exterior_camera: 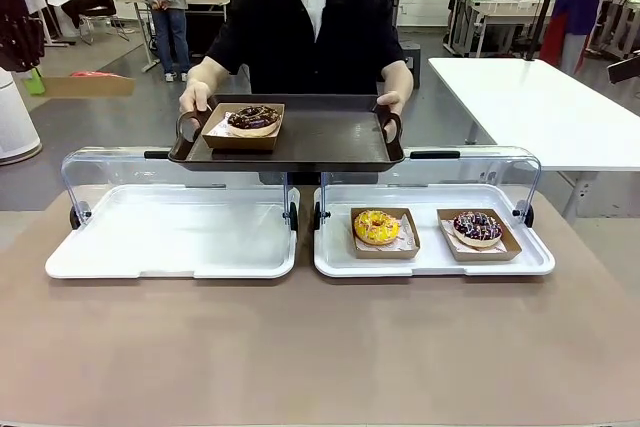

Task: Provide the desired donut to the person.
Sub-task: Place the picked Paper togo box onto the Handle tray extended by the person.

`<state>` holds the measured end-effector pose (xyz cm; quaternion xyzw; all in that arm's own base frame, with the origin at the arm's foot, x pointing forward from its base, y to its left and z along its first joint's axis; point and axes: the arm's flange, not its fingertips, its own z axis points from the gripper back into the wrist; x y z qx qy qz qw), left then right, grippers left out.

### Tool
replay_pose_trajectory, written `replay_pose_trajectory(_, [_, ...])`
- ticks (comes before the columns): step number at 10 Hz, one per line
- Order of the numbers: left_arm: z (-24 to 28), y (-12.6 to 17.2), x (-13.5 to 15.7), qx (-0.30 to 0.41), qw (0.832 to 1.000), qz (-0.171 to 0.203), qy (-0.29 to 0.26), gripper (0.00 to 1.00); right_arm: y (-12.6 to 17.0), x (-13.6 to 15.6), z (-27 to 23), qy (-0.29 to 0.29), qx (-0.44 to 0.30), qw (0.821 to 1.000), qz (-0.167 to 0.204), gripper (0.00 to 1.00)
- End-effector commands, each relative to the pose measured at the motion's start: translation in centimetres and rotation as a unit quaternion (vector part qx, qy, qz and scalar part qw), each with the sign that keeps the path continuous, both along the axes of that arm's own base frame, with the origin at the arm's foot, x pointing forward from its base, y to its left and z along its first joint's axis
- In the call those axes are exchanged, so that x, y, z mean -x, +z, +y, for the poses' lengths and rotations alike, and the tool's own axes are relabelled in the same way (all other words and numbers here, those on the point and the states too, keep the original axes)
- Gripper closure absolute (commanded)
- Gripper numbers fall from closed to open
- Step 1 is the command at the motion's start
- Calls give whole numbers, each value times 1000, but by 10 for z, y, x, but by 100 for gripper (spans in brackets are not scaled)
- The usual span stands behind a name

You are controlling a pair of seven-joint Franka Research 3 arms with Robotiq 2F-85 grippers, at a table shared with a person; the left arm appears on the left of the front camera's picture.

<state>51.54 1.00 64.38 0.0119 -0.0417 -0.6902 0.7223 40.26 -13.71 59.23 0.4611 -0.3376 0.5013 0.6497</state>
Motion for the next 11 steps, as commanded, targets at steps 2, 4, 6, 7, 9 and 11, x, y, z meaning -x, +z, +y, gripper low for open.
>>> replay_pose_trajectory(2, [0,1,1,-10,1000,1,7,100,1,1,0,3,-3,1000,-2,0])
replay_pose_trajectory(4, [0,1,1,-10,1000,1,7,100,1,1,0,3,-3,1000,-2,0])
replay_pose_trajectory(6, [0,1,1,-10,1000,1,7,100,1,1,0,3,-3,1000,-2,0])
replay_pose_trajectory(7, [0,0,0,0,1000,0,0,99,1,1,0,3,-3,1000,-2,0])
replay_pose_trajectory(9, [-32,35,4,7,999,-39,-19,99,1,1,0,3,-3,1000,-2,0])
replay_pose_trajectory(11, [-87,71,0,-19,996,-74,-54,99,1,1,0,3,-3,1000,-2,0])
